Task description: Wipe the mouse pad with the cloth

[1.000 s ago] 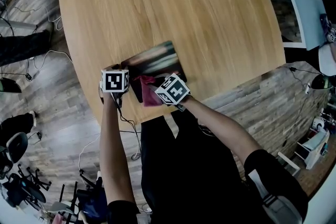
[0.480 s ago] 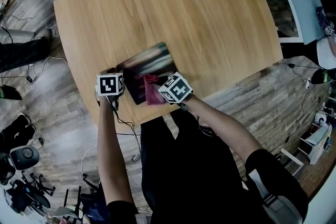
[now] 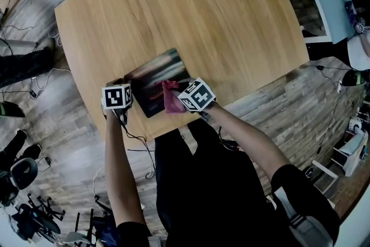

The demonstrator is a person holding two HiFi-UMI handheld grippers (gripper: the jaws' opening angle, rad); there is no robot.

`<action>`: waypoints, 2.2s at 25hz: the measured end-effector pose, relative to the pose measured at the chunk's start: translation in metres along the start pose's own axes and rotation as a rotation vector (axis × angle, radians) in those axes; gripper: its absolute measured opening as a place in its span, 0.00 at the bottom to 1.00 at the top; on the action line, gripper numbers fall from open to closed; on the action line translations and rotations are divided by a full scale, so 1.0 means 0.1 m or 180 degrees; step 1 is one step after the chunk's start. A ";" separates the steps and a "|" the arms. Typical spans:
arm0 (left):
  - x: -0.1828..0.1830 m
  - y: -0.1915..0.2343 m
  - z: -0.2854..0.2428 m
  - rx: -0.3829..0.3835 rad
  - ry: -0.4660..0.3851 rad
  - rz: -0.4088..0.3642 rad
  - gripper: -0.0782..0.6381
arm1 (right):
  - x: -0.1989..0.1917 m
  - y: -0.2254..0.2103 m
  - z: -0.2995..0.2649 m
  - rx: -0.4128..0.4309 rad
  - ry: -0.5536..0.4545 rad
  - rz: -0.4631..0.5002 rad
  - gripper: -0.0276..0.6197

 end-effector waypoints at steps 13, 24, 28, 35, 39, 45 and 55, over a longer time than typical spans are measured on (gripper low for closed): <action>-0.02 -0.01 0.00 0.0020 -0.0045 0.0025 0.34 | -0.09 -0.21 0.25 -0.0185 -0.0061 -0.0098 0.15; -0.03 -0.03 0.00 0.0044 -0.0094 0.0074 0.34 | -0.12 -0.34 0.40 -0.0354 -0.0011 -0.0043 0.15; -0.04 -0.02 0.00 0.0054 -0.0115 0.0088 0.34 | -0.13 -0.37 0.44 -0.0445 0.0018 -0.0001 0.15; -0.05 -0.01 -0.02 0.0100 -0.0156 0.0159 0.34 | -0.14 -0.46 0.59 -0.0843 0.0105 0.0285 0.15; -0.05 0.00 -0.04 0.0142 -0.0164 0.0233 0.34 | -0.10 -0.52 0.71 -0.1060 0.0086 0.0408 0.15; -0.08 0.01 -0.02 0.0181 -0.0177 0.0566 0.33 | 0.01 -0.51 1.02 -0.1221 -0.0202 0.0469 0.15; 0.28 -0.15 0.91 0.0629 -0.1322 0.0958 0.25 | 0.32 -0.28 1.71 -0.1199 -0.1198 0.0336 0.15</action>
Point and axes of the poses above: the fingertips, and each gripper's own axes: z backward along the fingers, y to its left, x out of its top, the point moved 9 cm from there along z, backward along the fingers, and after that the axes turned 9 degrees about x, right-handed, at the moved point
